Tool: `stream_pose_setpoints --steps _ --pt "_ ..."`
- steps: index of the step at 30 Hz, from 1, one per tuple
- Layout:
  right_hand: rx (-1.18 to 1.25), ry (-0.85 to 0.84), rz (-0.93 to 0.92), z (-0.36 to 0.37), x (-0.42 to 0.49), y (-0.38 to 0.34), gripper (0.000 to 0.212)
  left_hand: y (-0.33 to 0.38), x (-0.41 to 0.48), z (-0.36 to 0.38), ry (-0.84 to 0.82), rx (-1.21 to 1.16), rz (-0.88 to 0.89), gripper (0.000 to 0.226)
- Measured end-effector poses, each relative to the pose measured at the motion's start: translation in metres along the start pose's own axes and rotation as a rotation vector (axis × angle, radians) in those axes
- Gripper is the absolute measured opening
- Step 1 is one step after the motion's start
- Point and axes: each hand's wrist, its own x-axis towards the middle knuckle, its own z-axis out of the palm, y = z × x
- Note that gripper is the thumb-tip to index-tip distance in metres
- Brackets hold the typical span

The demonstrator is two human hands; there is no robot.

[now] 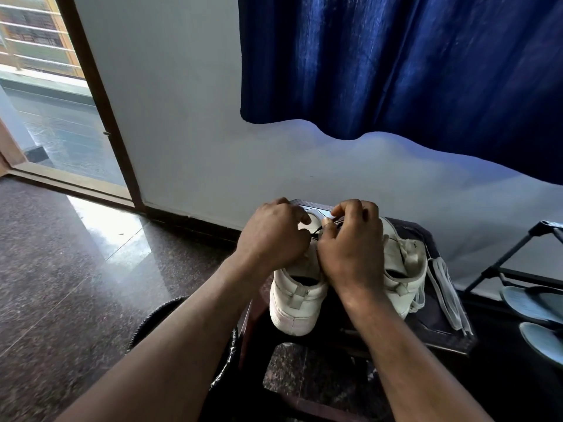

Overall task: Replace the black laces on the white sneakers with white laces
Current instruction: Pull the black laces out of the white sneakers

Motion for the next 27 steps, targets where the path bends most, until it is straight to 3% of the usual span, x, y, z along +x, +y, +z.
stream_pose_setpoints --steps 5,10,13,15,18,19,21,24,26,27 --pt "-0.119 -0.017 -0.083 -0.005 -0.009 -0.003 0.025 0.01 0.003 0.005 -0.046 0.174 0.121 0.027" --pt "-0.092 -0.183 -0.044 -0.005 -0.009 0.001 0.018 0.012 0.005 0.005 -0.079 0.122 0.04 0.019" --pt "-0.067 -0.174 -0.018 -0.005 -0.01 0.001 0.016 0.012 0.008 0.006 -0.057 -0.12 -0.137 0.023" --pt "-0.026 -0.162 0.01 -0.003 -0.011 0.0 0.013 0.009 0.01 0.007 -0.01 -0.489 -0.3 0.03" --pt "0.011 -0.148 0.04 -0.002 -0.012 -0.001 0.015 0.004 0.013 -0.001 0.111 -0.787 -0.375 0.021" --pt "0.017 -0.141 0.043 -0.002 -0.012 -0.001 0.016 0.004 0.014 -0.004 0.118 -0.739 -0.346 0.015" --pt "0.019 -0.133 0.041 -0.002 -0.012 -0.002 0.017 0.001 0.013 -0.009 0.089 -0.379 -0.2 0.003" --pt "0.01 -0.133 0.035 -0.003 -0.013 -0.002 0.017 -0.005 0.009 -0.005 0.132 0.098 -0.001 0.01" --pt "0.015 -0.14 0.04 -0.003 -0.013 -0.002 0.018 -0.004 0.008 -0.005 0.159 0.113 0.049 0.014" --pt "0.024 -0.146 0.046 -0.003 -0.013 -0.002 0.02 -0.002 0.009 -0.007 0.163 0.01 0.023 0.014"
